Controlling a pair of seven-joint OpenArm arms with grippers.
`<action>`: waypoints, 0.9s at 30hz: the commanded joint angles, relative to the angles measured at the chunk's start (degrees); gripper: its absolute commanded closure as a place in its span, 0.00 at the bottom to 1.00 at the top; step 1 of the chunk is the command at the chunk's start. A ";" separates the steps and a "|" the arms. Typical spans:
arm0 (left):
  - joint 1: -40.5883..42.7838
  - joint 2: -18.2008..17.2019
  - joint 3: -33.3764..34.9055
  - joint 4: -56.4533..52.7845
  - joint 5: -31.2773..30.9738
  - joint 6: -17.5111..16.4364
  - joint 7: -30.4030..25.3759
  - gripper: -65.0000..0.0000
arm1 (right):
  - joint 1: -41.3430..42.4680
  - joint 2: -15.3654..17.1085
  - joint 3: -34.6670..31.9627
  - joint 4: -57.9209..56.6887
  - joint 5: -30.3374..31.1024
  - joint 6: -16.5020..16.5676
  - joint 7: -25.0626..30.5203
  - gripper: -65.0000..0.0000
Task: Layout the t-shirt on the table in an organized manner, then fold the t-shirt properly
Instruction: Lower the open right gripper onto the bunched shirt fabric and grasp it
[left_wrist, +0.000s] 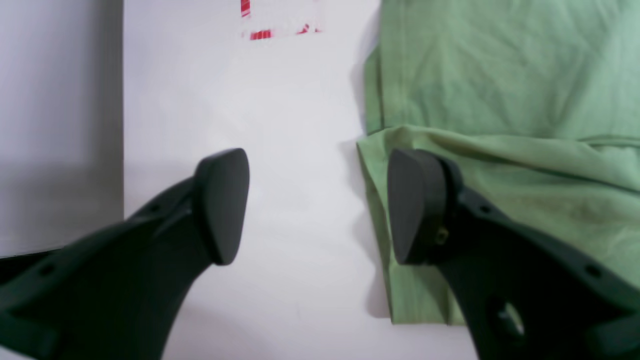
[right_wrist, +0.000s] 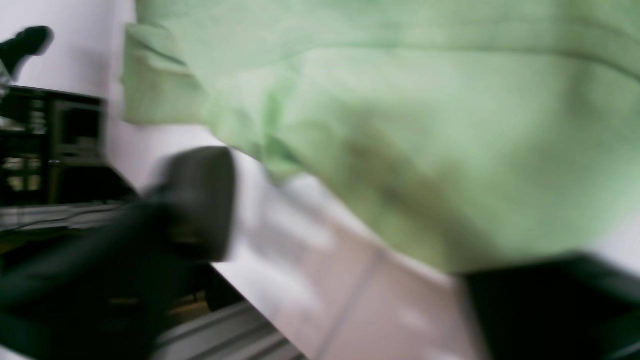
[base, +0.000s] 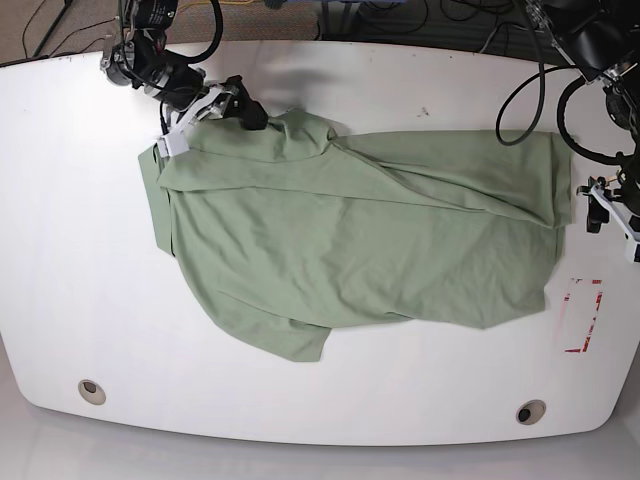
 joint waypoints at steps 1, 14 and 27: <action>-0.73 -1.06 -0.18 1.18 -0.64 0.10 -0.97 0.37 | 0.73 0.41 0.14 0.74 0.88 0.31 -0.01 0.73; 0.32 -0.97 0.17 1.09 -0.56 0.10 -0.97 0.37 | 0.91 0.32 -0.21 7.51 1.41 4.00 -0.88 1.00; 0.41 -0.97 0.17 0.92 -0.56 0.10 -0.97 0.37 | 3.37 2.96 -0.30 13.57 11.69 5.72 -5.37 1.00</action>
